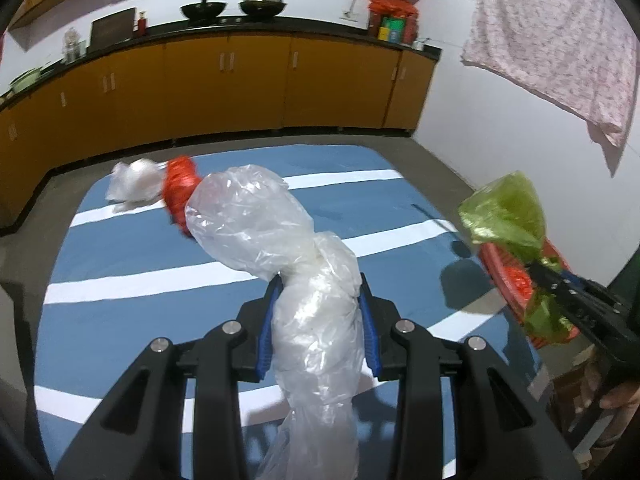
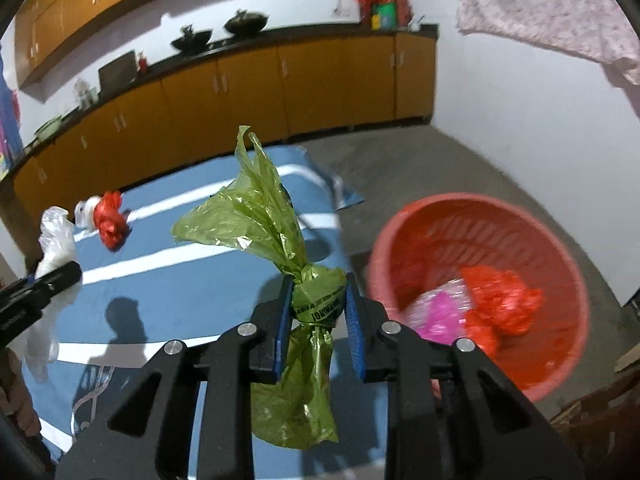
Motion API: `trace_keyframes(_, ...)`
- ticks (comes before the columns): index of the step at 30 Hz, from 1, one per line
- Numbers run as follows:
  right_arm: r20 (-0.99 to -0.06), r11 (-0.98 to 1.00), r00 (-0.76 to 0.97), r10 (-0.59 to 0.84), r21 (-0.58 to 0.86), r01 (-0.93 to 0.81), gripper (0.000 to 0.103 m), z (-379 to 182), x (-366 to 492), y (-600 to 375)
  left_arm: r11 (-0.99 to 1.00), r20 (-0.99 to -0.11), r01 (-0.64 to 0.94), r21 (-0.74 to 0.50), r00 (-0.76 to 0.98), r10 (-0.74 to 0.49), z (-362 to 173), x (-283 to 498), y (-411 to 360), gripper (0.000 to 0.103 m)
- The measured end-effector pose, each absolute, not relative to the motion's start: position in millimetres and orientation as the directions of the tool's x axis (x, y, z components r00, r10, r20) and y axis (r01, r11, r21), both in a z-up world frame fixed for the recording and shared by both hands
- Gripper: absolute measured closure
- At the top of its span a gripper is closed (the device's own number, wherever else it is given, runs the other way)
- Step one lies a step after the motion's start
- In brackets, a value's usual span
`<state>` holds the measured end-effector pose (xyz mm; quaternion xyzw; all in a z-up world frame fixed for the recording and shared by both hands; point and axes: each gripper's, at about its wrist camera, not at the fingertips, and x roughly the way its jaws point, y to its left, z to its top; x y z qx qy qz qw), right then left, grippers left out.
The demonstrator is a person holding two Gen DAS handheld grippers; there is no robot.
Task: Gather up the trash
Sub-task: 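Carry the clear bag and green bag over the red basket with both tools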
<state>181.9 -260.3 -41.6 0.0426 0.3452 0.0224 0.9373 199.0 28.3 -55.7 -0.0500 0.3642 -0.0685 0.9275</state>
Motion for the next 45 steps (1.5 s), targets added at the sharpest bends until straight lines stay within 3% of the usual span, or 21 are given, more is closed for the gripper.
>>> trace_keyframes(19,-0.592,0.97,0.79,-0.158,0.058,0.237,0.078,-19,142,-343,0.927,-0.625,0.348,-0.14,0.695,-0.355,-32,210,-106,0.068)
trace_keyframes(45,-0.608,0.914,0.77,-0.195,0.173,0.368,0.078,-38,145,-401,0.831,-0.628,0.536,-0.146,0.599,-0.497,-43,232,-222,0.068)
